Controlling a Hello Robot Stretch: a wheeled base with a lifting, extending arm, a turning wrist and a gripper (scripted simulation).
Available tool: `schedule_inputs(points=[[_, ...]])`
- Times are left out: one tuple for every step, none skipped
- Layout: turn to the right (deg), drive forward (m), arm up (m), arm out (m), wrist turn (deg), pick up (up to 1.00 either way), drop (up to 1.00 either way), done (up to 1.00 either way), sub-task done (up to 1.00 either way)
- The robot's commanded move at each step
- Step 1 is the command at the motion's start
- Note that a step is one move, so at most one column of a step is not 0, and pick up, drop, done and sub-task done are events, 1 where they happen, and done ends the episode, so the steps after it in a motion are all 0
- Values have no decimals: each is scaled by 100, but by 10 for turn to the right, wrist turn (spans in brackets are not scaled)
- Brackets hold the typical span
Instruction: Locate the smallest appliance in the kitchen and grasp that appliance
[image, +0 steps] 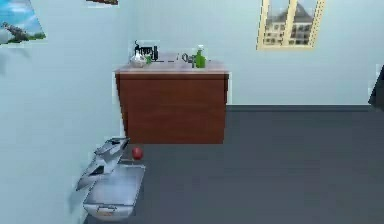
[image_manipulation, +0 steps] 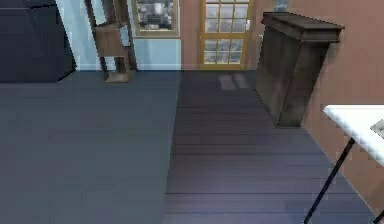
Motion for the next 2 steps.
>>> schedule_inputs(points=[[450, 0, 0, 0, 0, 0, 0, 0, 0], [60, 0, 0, 0, 0, 0, 0, 0, 0]])
